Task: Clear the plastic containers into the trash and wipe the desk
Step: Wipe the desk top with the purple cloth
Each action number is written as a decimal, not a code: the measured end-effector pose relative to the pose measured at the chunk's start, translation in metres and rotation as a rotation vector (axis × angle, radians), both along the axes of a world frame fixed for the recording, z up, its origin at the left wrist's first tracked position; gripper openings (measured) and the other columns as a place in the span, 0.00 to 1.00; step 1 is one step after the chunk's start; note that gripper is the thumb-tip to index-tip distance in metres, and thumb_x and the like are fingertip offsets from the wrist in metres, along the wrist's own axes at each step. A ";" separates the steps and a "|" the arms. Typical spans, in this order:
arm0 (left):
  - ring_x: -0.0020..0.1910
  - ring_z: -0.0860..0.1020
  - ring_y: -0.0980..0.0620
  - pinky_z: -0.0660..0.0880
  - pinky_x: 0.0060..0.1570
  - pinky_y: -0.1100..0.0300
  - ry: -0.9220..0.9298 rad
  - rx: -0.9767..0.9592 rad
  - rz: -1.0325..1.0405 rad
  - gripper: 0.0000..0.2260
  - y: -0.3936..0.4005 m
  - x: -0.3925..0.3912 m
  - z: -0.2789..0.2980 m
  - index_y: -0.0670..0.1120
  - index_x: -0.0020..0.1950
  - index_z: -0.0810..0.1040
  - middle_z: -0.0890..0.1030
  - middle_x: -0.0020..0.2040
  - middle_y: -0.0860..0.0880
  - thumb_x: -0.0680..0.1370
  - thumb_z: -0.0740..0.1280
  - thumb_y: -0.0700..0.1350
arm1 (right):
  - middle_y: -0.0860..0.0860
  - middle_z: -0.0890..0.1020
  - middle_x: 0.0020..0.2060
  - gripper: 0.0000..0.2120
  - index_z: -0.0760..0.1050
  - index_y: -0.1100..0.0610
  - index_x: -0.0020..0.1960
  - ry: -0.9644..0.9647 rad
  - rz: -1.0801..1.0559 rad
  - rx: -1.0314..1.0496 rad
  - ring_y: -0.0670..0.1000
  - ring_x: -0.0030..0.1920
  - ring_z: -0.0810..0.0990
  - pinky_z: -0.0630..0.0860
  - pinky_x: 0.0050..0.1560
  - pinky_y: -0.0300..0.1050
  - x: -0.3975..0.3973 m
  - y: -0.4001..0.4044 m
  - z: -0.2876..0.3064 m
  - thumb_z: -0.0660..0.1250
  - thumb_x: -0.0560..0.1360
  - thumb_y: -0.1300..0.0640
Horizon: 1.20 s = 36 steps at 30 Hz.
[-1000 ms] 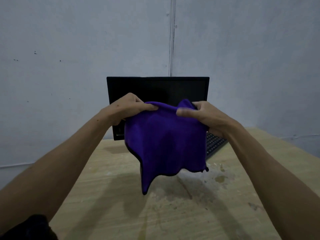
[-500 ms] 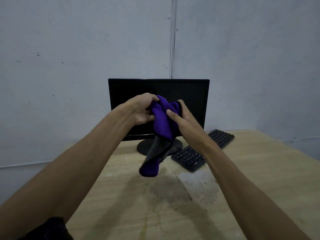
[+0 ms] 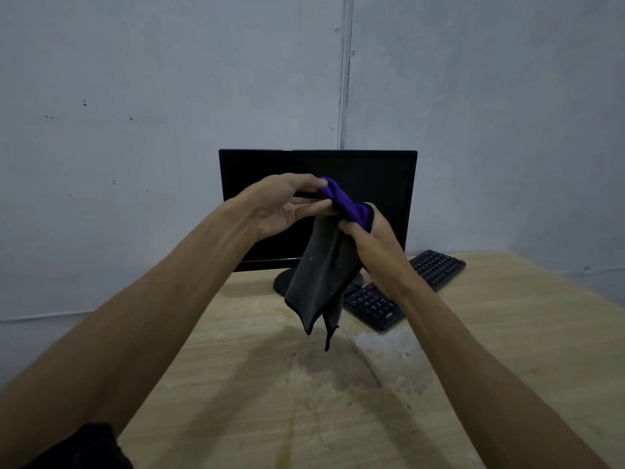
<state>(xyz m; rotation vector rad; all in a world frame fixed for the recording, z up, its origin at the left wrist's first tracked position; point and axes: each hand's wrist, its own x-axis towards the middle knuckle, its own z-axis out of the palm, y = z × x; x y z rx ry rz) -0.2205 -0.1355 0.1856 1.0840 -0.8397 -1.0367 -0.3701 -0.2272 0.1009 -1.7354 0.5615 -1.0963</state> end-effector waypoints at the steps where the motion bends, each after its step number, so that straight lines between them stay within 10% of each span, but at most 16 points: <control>1: 0.55 0.85 0.39 0.84 0.49 0.58 -0.043 -0.015 -0.007 0.12 0.002 0.002 -0.003 0.34 0.61 0.78 0.81 0.61 0.31 0.79 0.70 0.36 | 0.56 0.81 0.55 0.07 0.74 0.53 0.60 -0.063 -0.021 0.041 0.54 0.55 0.81 0.78 0.64 0.60 0.001 -0.003 -0.002 0.65 0.82 0.58; 6: 0.61 0.80 0.51 0.77 0.64 0.52 -0.672 0.128 0.114 0.37 0.003 0.015 -0.042 0.47 0.70 0.76 0.81 0.62 0.47 0.66 0.81 0.60 | 0.62 0.84 0.56 0.11 0.77 0.58 0.62 -0.379 0.084 0.449 0.59 0.55 0.84 0.81 0.60 0.60 0.006 -0.006 0.003 0.63 0.82 0.63; 9: 0.59 0.83 0.50 0.79 0.59 0.52 -0.531 0.241 -0.221 0.25 0.008 0.015 -0.071 0.46 0.65 0.81 0.86 0.58 0.48 0.71 0.78 0.54 | 0.60 0.85 0.53 0.09 0.79 0.60 0.59 -0.427 0.125 0.588 0.57 0.53 0.85 0.82 0.57 0.57 0.005 -0.004 0.008 0.62 0.83 0.63; 14: 0.51 0.86 0.47 0.80 0.51 0.53 -0.526 0.355 -0.207 0.16 0.011 0.026 -0.099 0.41 0.54 0.86 0.88 0.52 0.45 0.72 0.79 0.50 | 0.59 0.87 0.50 0.11 0.78 0.62 0.63 -0.369 -0.091 0.620 0.56 0.49 0.87 0.84 0.41 0.49 0.002 -0.019 -0.005 0.67 0.81 0.60; 22: 0.57 0.85 0.45 0.80 0.60 0.49 -0.298 0.331 -0.016 0.19 0.014 0.059 -0.107 0.43 0.61 0.83 0.87 0.55 0.45 0.74 0.77 0.52 | 0.61 0.81 0.59 0.13 0.78 0.58 0.59 -0.148 -0.203 0.643 0.60 0.58 0.82 0.80 0.62 0.60 -0.011 -0.045 -0.045 0.70 0.76 0.66; 29: 0.56 0.84 0.43 0.83 0.51 0.47 -0.306 0.470 0.029 0.16 0.002 0.060 -0.118 0.45 0.60 0.83 0.86 0.57 0.43 0.76 0.75 0.52 | 0.51 0.74 0.66 0.26 0.67 0.50 0.72 -0.019 -0.271 0.162 0.47 0.62 0.77 0.79 0.62 0.46 0.002 -0.030 -0.044 0.67 0.78 0.67; 36: 0.51 0.86 0.40 0.84 0.47 0.47 0.222 0.300 0.029 0.33 -0.012 0.046 -0.104 0.39 0.66 0.77 0.83 0.60 0.36 0.76 0.69 0.66 | 0.42 0.73 0.66 0.33 0.62 0.48 0.79 0.455 0.199 -0.355 0.39 0.63 0.74 0.73 0.66 0.37 0.024 0.013 -0.044 0.72 0.78 0.53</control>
